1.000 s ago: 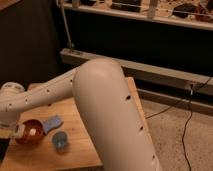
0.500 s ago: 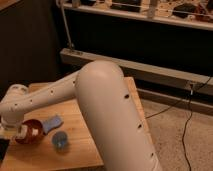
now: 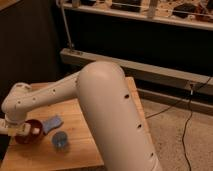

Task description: Place the bottle in the ceramic bowl

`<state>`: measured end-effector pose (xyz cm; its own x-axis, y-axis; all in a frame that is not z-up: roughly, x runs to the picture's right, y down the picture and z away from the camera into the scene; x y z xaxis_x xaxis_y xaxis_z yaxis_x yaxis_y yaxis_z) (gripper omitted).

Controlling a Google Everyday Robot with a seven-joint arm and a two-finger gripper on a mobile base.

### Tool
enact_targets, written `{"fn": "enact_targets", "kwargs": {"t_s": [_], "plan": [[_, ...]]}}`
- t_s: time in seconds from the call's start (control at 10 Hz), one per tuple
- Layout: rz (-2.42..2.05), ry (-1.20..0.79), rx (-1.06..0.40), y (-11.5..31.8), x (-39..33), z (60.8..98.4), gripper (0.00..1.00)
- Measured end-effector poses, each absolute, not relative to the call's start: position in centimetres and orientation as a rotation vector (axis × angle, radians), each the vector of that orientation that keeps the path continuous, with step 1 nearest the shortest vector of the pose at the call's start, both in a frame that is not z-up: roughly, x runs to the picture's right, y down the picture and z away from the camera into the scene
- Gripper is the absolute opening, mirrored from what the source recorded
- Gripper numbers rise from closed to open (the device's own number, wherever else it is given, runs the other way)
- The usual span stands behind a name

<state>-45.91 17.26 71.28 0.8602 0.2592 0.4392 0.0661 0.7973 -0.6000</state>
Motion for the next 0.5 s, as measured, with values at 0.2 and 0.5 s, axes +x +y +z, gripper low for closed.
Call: {"fn": "enact_targets", "kwargs": {"t_s": [0.2,0.5], "plan": [[0.113,-0.514,-0.649,17.2,-45.5,71.5,0.80],[0.206,-0.453,-0.606,12.9,-44.3,69.8,0.80]]}}
